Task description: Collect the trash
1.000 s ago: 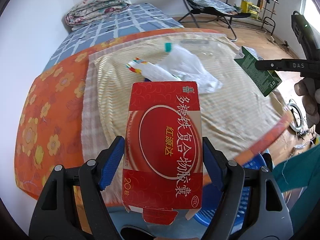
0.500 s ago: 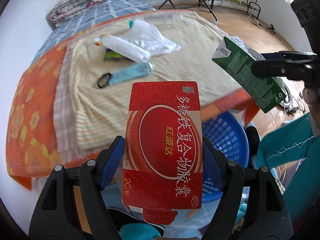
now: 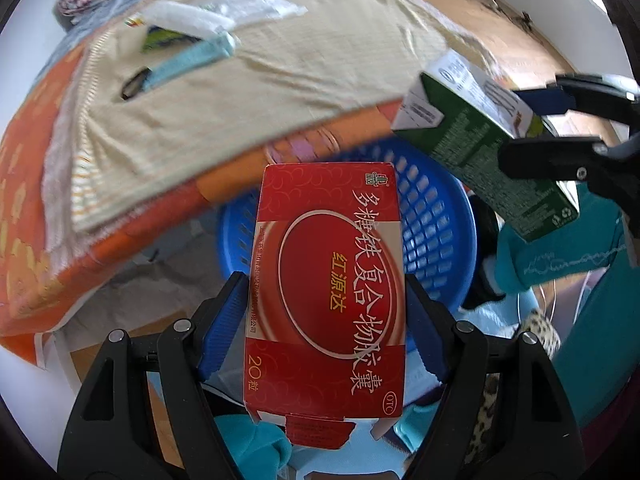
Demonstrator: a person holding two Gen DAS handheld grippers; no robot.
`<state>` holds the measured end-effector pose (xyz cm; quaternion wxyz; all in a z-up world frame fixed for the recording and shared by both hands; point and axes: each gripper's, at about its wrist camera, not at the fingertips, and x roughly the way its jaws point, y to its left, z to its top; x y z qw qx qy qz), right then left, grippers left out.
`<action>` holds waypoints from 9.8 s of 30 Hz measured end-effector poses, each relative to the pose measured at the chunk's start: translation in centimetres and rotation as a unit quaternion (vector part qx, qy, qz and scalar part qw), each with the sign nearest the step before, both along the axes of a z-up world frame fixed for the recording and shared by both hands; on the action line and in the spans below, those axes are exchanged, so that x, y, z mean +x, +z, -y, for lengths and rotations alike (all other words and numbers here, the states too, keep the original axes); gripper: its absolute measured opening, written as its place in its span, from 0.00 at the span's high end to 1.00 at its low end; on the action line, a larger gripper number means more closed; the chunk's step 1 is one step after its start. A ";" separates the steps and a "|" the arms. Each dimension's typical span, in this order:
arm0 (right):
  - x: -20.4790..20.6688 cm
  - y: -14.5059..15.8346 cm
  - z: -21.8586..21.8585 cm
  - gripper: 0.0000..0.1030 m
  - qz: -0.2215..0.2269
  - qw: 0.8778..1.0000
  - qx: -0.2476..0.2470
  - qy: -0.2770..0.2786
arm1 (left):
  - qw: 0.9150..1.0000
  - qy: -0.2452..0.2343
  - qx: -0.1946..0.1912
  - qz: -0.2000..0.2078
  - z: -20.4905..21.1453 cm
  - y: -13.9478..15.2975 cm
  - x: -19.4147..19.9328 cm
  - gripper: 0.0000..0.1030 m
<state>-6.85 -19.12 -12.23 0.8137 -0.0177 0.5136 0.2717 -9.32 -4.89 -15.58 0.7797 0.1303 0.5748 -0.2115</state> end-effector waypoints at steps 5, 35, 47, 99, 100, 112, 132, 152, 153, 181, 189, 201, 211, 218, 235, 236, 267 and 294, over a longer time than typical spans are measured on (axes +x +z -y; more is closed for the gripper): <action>-0.3 -1.2 -0.1 0.44 -0.021 1.000 -0.006 0.002 | 1.000 -0.011 0.000 -0.022 0.8 -1.2 -0.6 0.24; 1.1 -1.8 0.3 0.38 -0.046 0.999 0.005 -0.020 | 0.999 0.016 -0.012 -0.029 0.1 -1.3 1.4 0.23; 3.7 1.4 1.0 0.38 0.013 0.999 -0.007 -0.034 | 0.996 0.077 -0.023 0.048 -2.6 2.9 5.8 0.23; 26.0 0.9 -10.5 0.37 0.079 0.997 0.017 0.017 | 0.979 0.197 -0.040 0.036 -12.1 -1.2 25.8 0.83; 26.2 0.8 -11.1 0.37 0.082 0.996 0.012 0.020 | 0.979 0.198 -0.041 0.037 -12.2 -1.2 25.8 0.86; 28.8 -2.0 -14.8 0.38 0.092 0.994 -0.048 0.022 | 0.975 0.209 -0.068 0.034 -13.6 -1.3 25.7 0.94; 29.8 -1.0 -13.9 0.93 0.110 0.993 -0.036 0.010 | 0.972 0.218 -0.071 0.049 -14.3 -0.5 25.3 0.96; 22.7 5.8 -8.1 0.93 0.140 0.990 0.021 0.020 | 0.971 0.196 -0.108 0.090 -12.6 5.5 20.8 0.96; 21.7 6.3 -7.6 0.93 0.141 0.989 0.024 0.021 | 0.971 0.191 -0.109 0.092 -12.2 5.9 20.2 0.96; 2.8 1.2 -2.6 0.93 0.143 0.989 0.012 0.023 | 0.987 0.100 -0.119 0.024 -2.3 2.5 4.6 0.96; 1.4 -2.0 -2.6 0.93 0.111 0.993 -0.002 0.029 | 0.990 0.095 -0.101 -0.005 -1.4 -0.4 2.8 0.96; 1.1 -4.5 -2.4 0.93 0.081 0.996 -0.011 0.028 | 0.993 0.091 -0.075 -0.020 -1.0 -2.5 2.3 0.96; 1.3 -5.1 -2.5 0.93 0.054 0.998 -0.007 0.031 | 0.992 0.095 -0.071 -0.032 -1.4 -3.2 2.4 0.96; 1.8 -5.8 -2.3 0.73 0.027 0.999 -0.006 0.023 | 0.992 0.099 -0.070 -0.033 -1.6 -3.5 2.5 0.55; 2.3 -5.1 -1.8 0.51 0.031 0.999 -0.011 0.002 | 0.991 0.108 -0.069 -0.029 -1.9 -3.0 2.7 0.55; 2.5 -5.0 -1.7 0.48 0.032 0.999 -0.009 -0.001 | 0.991 0.109 -0.069 -0.028 -2.0 -2.8 2.8 0.55; 13.5 3.2 1.0 0.35 0.144 0.989 -0.002 -0.040 | 0.974 0.201 -0.092 0.050 -7.4 4.3 16.0 0.55; 26.6 0.3 1.2 0.36 0.014 0.993 0.093 -0.076 | 0.912 0.359 -0.196 -0.043 -9.4 -0.5 31.1 0.37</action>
